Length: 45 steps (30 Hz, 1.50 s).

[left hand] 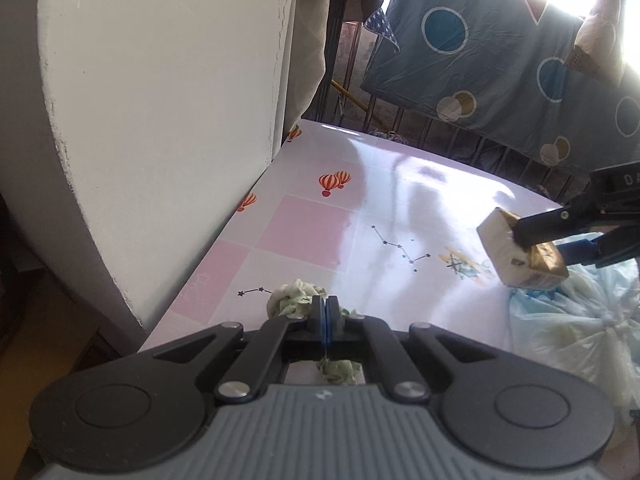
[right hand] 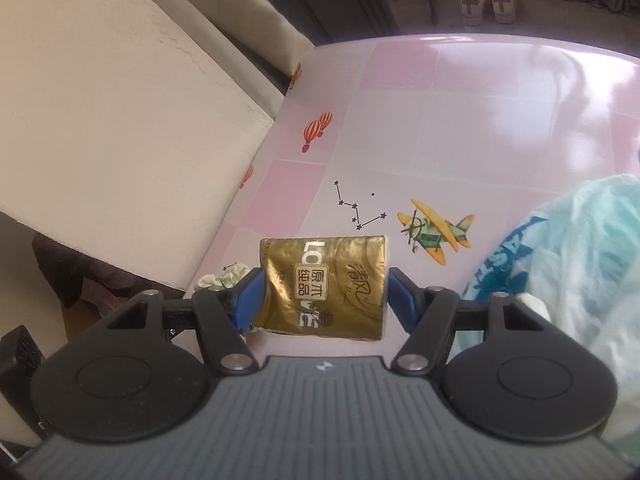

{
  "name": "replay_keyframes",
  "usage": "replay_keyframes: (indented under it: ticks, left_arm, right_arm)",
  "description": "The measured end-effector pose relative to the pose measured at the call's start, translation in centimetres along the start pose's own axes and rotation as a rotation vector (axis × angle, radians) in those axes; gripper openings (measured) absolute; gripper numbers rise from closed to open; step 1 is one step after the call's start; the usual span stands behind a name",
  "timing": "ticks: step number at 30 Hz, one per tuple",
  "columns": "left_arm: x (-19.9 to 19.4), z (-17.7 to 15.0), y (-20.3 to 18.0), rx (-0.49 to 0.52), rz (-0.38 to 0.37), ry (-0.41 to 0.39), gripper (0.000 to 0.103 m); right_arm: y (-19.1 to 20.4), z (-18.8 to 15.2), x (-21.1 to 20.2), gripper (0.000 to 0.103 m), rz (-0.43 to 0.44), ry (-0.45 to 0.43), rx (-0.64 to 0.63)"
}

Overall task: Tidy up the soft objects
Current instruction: 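Carry the tissue pack and scrunchie with both grippers over the box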

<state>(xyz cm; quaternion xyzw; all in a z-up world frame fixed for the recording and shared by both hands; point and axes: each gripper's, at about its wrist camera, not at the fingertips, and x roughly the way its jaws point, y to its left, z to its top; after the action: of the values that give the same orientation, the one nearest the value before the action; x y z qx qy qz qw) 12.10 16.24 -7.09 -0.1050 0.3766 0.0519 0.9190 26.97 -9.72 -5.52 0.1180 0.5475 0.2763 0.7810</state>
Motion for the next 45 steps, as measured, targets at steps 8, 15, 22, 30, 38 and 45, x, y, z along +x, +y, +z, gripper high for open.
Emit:
replay_keyframes:
  ticks: [8,15,22,30,38,45]
  left_arm:
    - [-4.7,0.9,-3.0,0.019,-0.102,-0.069,0.001]
    - [-7.1,1.5,-7.7,0.077,-0.203,-0.090,0.001]
    - [-8.7,1.4,-12.9,0.113,-0.317,-0.075,0.001]
    - [-10.8,2.0,-19.3,0.182,-0.425,-0.087,0.001]
    - [-11.6,2.7,-26.6,0.276,-0.516,-0.082,0.001]
    - [-10.7,2.1,-34.4,0.372,-0.622,-0.013,0.001]
  right_arm:
    - [-4.1,-4.9,-13.6,0.065,0.013,-0.185,0.092]
    - [-11.0,-12.2,-27.1,0.065,-0.111,-0.369,0.213]
    - [-18.2,-19.0,-33.9,0.065,-0.288,-0.418,0.324]
    - [-24.3,-21.6,-32.9,0.067,-0.397,-0.329,0.376]
    - [-28.0,-20.1,-29.9,0.070,-0.395,-0.253,0.418]
    - [-25.7,-23.0,-35.5,0.074,-0.266,-0.459,0.438]
